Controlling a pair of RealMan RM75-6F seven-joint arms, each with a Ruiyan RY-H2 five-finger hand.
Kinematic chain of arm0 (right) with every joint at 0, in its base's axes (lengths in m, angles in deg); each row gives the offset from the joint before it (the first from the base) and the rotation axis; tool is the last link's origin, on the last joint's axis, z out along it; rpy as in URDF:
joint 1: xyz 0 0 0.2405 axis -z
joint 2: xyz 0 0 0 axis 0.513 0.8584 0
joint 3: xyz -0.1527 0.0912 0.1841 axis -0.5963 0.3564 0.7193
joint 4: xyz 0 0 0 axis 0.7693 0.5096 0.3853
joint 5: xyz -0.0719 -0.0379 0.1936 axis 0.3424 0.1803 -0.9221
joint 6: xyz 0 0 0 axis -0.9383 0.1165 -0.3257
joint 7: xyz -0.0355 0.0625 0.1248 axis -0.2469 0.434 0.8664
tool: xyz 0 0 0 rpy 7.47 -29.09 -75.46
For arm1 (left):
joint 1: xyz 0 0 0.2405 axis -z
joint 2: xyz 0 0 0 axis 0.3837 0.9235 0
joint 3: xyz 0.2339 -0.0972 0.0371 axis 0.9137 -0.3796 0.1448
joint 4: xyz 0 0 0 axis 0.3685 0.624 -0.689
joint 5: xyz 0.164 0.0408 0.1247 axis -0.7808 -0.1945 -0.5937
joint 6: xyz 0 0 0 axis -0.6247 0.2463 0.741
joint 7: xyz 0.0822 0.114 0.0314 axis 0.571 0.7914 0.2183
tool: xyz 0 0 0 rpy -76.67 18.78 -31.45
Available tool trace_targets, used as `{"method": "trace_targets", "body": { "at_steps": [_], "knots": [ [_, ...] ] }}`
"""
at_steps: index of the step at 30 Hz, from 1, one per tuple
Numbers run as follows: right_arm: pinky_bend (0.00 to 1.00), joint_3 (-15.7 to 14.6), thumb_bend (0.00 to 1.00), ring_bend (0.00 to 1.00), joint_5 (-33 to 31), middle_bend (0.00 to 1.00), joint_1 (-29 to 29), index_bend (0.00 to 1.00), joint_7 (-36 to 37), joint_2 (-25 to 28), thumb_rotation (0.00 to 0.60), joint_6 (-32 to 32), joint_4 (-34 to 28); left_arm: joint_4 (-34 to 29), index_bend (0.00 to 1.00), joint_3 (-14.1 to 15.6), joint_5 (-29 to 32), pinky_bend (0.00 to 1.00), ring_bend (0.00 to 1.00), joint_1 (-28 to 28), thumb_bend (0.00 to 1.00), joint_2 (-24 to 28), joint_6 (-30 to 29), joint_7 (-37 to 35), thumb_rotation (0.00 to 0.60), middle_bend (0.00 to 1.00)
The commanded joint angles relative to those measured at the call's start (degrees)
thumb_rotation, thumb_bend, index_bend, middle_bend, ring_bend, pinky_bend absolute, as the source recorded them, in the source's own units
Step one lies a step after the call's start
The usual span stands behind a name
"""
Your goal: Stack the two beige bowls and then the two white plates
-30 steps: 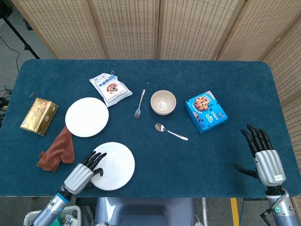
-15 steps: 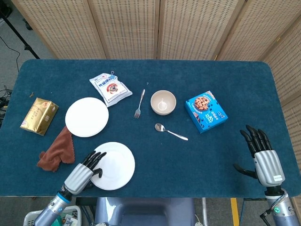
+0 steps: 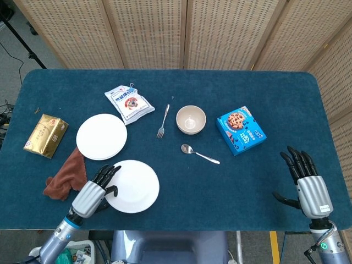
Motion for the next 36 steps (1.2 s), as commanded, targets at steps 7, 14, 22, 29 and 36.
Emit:
{"method": "trace_targets", "body": {
  "at_steps": [7,14,22,29,36],
  "knots": [
    [0.0,0.3,0.0,0.0,0.1,0.0,0.2,0.0,0.1,0.0,0.6,0.1,-0.1,-4.3,0.84,-4.2,2.1,0.0,0.0,3.2,0.71,2.5,1.5,2.3,0.6,0.0],
    [0.0,0.6,0.0,0.0,0.0,0.0,0.3,0.0,0.3,0.1,0.6,0.3,0.0,-8.1,0.86,-7.8,4.4,0.0,0.0,5.3,0.71,4.5,2.2,3.5,0.6,0.0],
    [0.0,0.7,0.0,0.0,0.2,0.0,0.4,0.0,0.2,0.0,0.6,0.6,-0.1,-10.4,0.86,-11.0,7.0,0.0,0.0,6.5,0.71,7.1,2.0,3.6,0.6,0.0],
    [0.0,0.7,0.0,0.0,0.4,0.0,0.6,0.0,0.2,0.1,0.6,0.7,-0.1,-7.4,0.86,-13.9,13.1,0.0,0.0,7.1,0.72,9.4,5.0,0.3,0.6,0.0],
    [0.0,1.0,0.0,0.0,-0.1,0.0,0.6,0.0,0.3,0.0,0.6,1.2,-0.1,0.4,0.86,-15.5,17.6,0.0,0.0,7.5,0.72,7.5,6.9,-5.0,0.6,0.0]
  ]
}}
